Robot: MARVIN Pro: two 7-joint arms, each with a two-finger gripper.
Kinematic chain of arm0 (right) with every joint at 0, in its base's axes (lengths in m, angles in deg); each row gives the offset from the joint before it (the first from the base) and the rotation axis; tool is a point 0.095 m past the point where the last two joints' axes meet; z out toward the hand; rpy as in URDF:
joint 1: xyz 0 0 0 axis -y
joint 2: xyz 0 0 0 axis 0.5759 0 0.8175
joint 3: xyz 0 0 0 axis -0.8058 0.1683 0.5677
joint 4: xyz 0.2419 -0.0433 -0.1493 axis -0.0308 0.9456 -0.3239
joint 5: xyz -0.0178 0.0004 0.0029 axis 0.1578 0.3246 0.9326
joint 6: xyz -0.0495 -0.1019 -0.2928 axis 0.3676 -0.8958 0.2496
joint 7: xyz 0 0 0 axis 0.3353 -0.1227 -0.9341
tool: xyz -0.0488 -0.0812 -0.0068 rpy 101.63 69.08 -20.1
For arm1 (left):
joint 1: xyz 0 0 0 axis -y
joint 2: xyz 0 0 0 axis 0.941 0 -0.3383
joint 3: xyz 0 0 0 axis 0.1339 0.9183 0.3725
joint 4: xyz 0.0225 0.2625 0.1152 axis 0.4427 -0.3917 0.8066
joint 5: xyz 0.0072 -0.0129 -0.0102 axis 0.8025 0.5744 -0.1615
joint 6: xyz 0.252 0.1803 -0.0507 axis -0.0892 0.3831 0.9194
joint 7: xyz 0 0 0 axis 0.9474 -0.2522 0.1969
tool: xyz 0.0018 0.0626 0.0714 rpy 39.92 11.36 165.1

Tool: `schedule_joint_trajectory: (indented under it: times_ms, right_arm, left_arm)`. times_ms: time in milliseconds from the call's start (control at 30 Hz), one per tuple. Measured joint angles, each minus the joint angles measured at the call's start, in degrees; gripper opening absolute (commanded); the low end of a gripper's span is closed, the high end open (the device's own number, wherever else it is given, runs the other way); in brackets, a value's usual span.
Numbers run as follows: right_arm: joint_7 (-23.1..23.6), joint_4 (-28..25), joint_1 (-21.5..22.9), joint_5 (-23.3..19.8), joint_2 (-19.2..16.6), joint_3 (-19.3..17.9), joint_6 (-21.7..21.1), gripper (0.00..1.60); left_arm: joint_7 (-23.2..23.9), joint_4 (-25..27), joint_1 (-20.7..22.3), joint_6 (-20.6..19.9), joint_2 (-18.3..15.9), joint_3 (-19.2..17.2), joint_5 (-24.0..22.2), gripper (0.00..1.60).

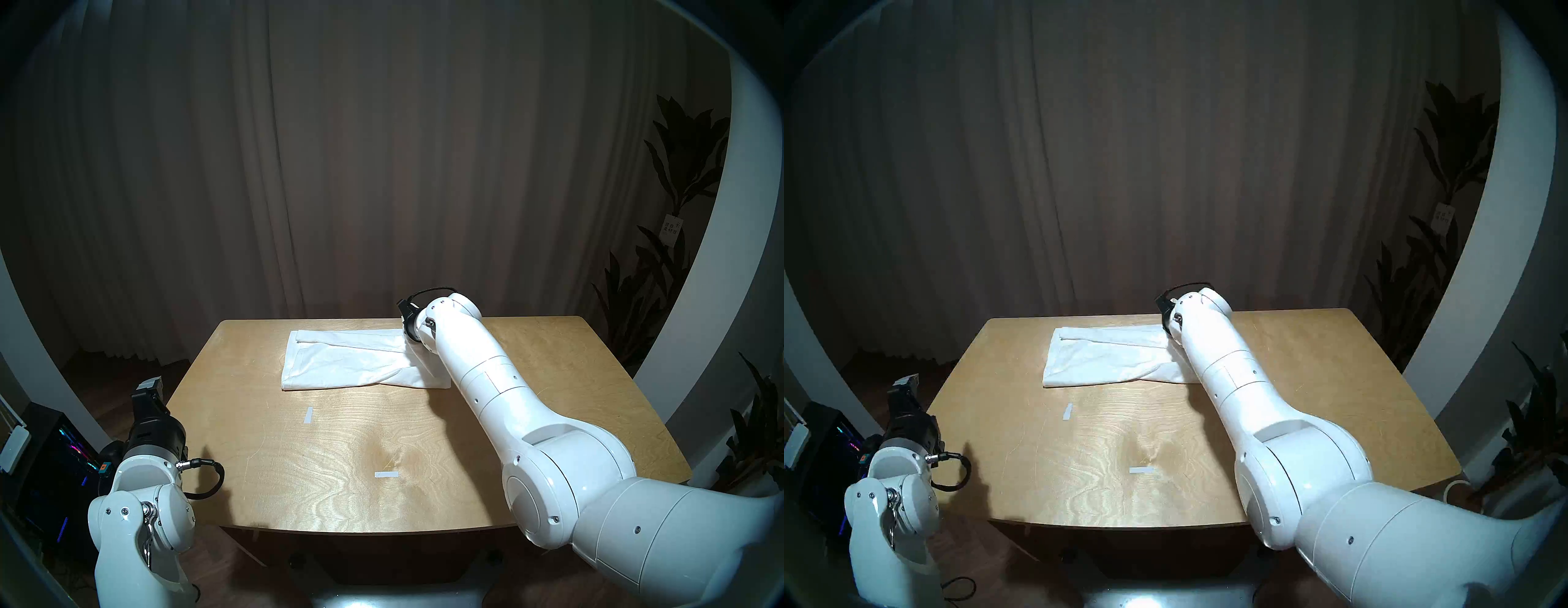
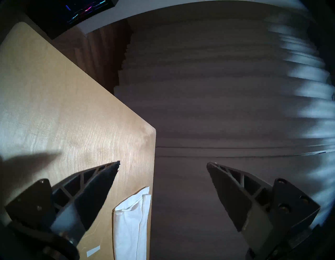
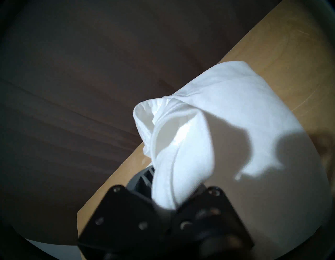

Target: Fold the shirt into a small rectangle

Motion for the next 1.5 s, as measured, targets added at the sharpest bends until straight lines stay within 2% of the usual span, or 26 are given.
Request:
schedule_joint_trajectory:
  times_ms: [467, 900, 1500]
  right_arm:
    - [1.0, 11.0, 5.0, 0.2, 7.7, 2.8, 4.9, 0.00]
    - [2.6, 18.5, 8.1, -1.0, 13.5, 3.4, 10.2, 0.00]
    - [5.9, 21.0, 9.0, -5.1, 15.2, 6.6, 13.5, 0.00]
  left_arm:
    - [0.7, 0.2, -2.0, 1.2, 1.2, -3.2, -1.2, 1.60]
    - [1.2, 0.3, -3.9, 2.2, 2.7, -5.2, -1.4, 1.60]
    - [1.1, 0.3, -6.4, 3.8, 5.0, -7.9, -1.3, 1.60]
